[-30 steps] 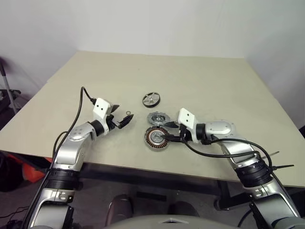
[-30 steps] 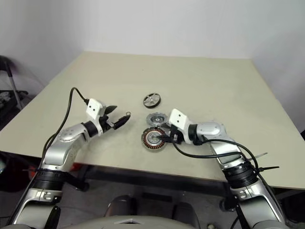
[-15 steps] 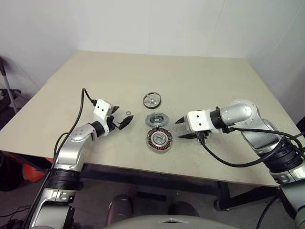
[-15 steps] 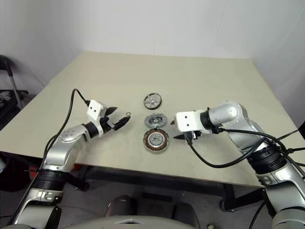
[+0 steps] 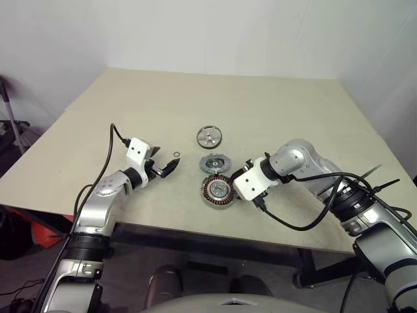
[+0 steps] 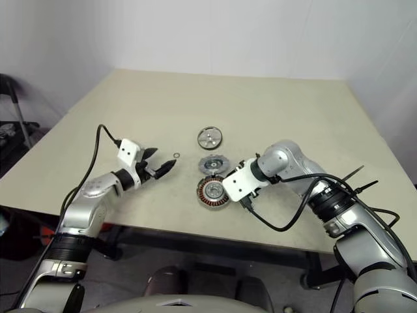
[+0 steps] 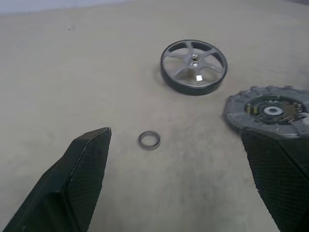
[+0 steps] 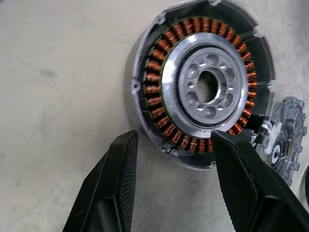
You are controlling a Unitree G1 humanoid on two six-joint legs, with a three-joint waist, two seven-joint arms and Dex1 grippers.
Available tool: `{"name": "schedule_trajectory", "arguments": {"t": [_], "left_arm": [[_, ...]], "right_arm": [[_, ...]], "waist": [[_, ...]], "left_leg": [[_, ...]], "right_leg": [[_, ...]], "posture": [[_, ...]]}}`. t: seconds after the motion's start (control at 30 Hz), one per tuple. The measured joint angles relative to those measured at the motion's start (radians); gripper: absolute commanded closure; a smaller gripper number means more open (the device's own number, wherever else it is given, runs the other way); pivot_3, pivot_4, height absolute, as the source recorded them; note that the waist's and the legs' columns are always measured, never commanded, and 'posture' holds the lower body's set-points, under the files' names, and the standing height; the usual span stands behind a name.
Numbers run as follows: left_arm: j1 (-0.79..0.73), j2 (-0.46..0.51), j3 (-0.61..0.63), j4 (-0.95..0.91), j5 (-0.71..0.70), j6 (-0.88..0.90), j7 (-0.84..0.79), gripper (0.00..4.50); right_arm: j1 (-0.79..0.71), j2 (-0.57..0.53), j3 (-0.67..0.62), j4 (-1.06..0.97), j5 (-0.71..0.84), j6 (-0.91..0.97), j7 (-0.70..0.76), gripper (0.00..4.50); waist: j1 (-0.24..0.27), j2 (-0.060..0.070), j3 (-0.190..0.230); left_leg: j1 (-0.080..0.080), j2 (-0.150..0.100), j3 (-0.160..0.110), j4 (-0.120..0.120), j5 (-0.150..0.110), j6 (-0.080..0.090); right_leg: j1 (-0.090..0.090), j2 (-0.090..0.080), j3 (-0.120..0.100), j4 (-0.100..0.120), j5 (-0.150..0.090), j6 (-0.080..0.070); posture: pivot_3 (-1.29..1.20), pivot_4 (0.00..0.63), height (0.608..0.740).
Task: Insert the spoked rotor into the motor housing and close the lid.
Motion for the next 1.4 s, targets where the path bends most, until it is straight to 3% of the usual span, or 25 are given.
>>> {"name": "schedule_trajectory", "arguments": {"t": [0.37, 0.47, 0.6, 1.4], "left_arm": [[0.013, -0.005, 0.003, -0.021, 0.003, 0.002, 0.008, 0.0], [0.013, -0.006, 0.002, -0.021, 0.004, 0.002, 0.01, 0.0], [0.013, -0.005, 0.002, -0.021, 0.006, 0.003, 0.011, 0.0], [0.021, -0.004, 0.003, -0.02, 0.014, 0.017, 0.035, 0.0]], "right_arm": [[0.0, 0.02, 0.003, 0.002, -0.064, -0.085, -0.019, 2.07], [-0.007, 0.035, 0.01, 0.017, -0.084, -0.102, -0.023, 1.47], [-0.021, 0.06, 0.019, 0.035, -0.097, -0.114, -0.028, 0.16], [-0.005, 0.031, 0.029, 0.005, -0.122, -0.21, -0.019, 0.16]], "waist": [[-0.002, 0.0, 0.0], [-0.002, 0.0, 0.0], [-0.004, 0.0, 0.0], [-0.004, -0.001, 0.0]], "left_leg": [[0.001, 0.0, 0.0, 0.0, 0.0, 0.0], [0.001, 0.0, 0.0, 0.0, 0.0, 0.0], [0.001, 0.0, 0.0, 0.0, 0.0, 0.0], [0.004, 0.0, 0.0, 0.0, 0.0, 0.0]], "right_leg": [[0.0, 0.0, 0.0, 0.001, 0.0, 0.0], [0.0, 0.0, 0.0, 0.001, 0.0, 0.0], [0.0, 0.0, 0.0, 0.001, 0.0, 0.0], [0.003, 0.0, 0.0, 0.001, 0.0, 0.0]], "posture": [[0.0, 0.0, 0.74], [0.0, 0.0, 0.74], [0.0, 0.0, 0.74], [0.0, 0.0, 0.74]]}}
